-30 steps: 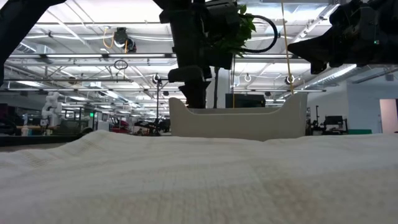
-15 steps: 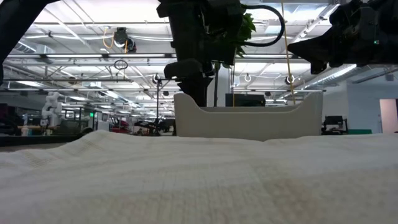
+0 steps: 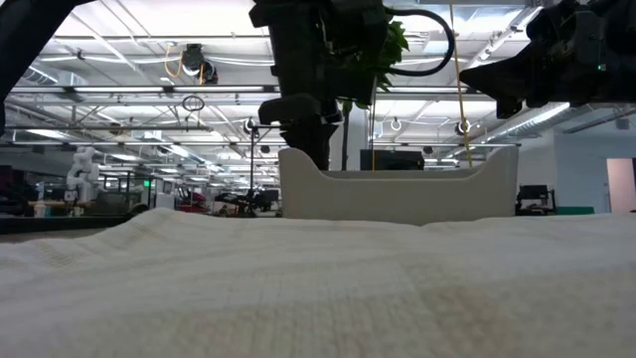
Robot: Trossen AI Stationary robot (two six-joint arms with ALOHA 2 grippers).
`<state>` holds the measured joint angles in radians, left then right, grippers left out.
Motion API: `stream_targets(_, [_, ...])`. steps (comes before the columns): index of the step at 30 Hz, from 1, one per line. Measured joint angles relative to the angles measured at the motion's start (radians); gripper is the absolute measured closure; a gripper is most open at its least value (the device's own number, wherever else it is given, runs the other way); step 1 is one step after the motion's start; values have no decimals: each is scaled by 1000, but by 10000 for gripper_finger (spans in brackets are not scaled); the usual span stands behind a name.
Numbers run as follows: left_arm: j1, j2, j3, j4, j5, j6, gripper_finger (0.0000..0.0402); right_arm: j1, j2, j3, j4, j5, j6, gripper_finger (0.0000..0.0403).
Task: Pick and placing Produce into tupperware
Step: Adjust the gray bin on the table
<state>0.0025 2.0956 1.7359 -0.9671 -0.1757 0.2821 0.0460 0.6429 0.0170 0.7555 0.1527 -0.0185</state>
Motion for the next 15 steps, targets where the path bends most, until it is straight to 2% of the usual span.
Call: stream_targets(15, [-25,0,0,-4,0,-2,401,0,0,0,0,0,0,403])
